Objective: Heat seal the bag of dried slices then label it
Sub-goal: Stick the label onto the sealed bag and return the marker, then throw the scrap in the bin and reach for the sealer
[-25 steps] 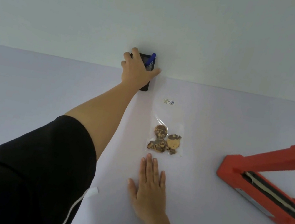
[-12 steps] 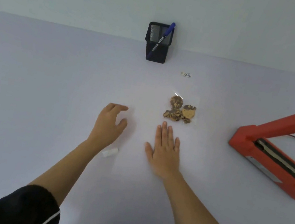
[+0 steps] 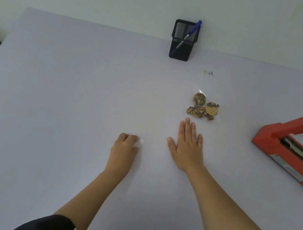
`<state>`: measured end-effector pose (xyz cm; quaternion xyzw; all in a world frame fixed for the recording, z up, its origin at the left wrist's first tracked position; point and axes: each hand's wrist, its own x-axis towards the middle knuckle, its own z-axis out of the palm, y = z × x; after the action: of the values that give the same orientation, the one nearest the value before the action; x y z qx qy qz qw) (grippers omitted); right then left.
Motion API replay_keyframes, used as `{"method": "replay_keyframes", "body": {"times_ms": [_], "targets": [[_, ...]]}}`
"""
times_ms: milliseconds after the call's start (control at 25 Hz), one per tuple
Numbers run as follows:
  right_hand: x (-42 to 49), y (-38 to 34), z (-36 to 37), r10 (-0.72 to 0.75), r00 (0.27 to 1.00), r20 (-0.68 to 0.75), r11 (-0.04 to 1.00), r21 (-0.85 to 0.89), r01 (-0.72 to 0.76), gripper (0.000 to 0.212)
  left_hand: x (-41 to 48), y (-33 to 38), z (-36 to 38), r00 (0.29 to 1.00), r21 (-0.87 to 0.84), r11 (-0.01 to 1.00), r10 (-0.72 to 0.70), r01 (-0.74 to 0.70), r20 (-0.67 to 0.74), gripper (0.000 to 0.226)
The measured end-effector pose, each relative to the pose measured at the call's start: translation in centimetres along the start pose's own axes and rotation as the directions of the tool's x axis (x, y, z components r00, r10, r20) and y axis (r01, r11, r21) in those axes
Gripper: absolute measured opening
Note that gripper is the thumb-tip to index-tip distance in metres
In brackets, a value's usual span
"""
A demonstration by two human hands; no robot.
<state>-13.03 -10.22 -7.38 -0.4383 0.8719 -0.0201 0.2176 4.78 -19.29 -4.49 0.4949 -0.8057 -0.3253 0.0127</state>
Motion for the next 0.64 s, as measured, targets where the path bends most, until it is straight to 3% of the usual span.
{"method": "replay_keyframes", "body": {"times_ms": [320, 520, 640], "targets": [[-0.4, -0.7, 0.0, 0.002, 0.999, -0.041, 1.000, 0.005, -0.001, 0.067, 0.1, 1.1, -0.2, 0.987, -0.051, 0.986, -0.158, 0.160, 0.039, 0.027], [-3.7, -2.8, 1.2, 0.061, 0.995, -0.082, 0.997, 0.053, -0.057, 0.063, 0.7, 0.5, -0.5, 0.979, -0.057, 0.982, -0.175, 0.182, 0.105, 0.017], [-6.5, -4.3, 2.2, 0.060, 0.995, -0.078, 0.997, 0.050, -0.056, 0.065, 0.4, 0.7, -0.9, 0.988, -0.041, 0.992, -0.117, 0.122, 0.104, 0.010]]}}
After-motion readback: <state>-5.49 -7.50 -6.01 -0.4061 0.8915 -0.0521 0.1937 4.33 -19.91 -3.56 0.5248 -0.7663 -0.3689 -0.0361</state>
